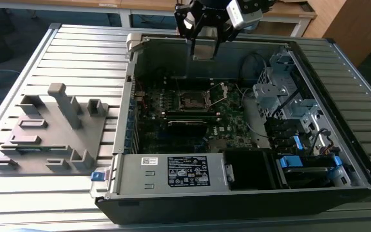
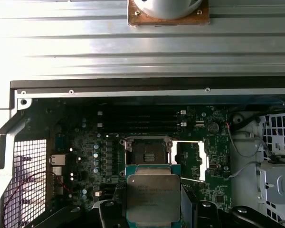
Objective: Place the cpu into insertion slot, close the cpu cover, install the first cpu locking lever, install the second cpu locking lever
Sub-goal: 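Place the cpu into insertion slot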
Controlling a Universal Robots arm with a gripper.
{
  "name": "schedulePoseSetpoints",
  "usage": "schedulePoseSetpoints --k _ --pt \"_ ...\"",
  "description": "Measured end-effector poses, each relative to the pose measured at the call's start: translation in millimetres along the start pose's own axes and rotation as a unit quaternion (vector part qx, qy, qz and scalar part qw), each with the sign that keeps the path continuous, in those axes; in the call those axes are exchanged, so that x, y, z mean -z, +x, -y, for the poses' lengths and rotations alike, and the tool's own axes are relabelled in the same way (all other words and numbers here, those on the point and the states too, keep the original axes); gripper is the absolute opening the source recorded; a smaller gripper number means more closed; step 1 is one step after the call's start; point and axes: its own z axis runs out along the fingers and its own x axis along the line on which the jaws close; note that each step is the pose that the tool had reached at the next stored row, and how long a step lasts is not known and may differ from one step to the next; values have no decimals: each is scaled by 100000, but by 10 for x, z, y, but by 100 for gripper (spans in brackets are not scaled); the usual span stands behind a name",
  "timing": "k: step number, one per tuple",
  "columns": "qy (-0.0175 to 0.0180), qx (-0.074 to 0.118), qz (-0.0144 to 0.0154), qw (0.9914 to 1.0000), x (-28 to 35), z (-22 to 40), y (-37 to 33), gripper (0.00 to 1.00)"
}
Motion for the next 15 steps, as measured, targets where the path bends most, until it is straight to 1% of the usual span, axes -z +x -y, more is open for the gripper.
schedulePoseSetpoints --k 5,10,15 --pt "-13 0 6 100000 -6 0 0 54" --pt "-4 2 5 100000 -33 3 -1 54" --pt "-11 -3 10 100000 -37 3 0 54"
